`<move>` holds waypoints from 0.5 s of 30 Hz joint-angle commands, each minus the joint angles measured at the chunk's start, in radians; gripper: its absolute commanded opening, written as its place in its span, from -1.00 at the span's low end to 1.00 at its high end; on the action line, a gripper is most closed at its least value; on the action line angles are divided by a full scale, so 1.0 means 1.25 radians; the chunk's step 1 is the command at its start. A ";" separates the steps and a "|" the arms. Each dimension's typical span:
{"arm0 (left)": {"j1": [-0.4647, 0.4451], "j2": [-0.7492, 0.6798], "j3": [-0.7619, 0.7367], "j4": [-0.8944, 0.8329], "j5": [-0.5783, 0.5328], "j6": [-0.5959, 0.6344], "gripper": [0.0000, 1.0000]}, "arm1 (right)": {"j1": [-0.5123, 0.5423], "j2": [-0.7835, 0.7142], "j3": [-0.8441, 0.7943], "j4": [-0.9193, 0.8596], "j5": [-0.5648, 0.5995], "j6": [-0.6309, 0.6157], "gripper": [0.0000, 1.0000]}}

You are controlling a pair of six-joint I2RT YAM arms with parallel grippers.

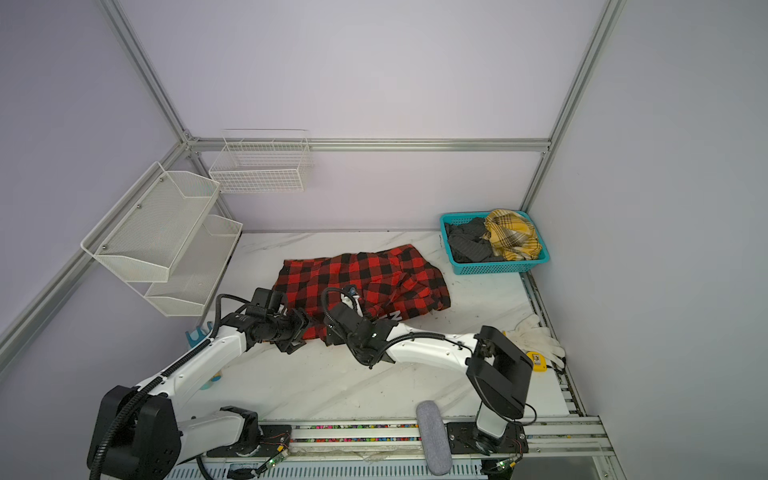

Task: Fold and stack the long sleeve shirts

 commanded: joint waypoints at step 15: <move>-0.096 0.111 0.004 0.118 0.029 -0.157 0.44 | -0.350 -0.070 0.009 -0.124 -0.244 0.012 0.36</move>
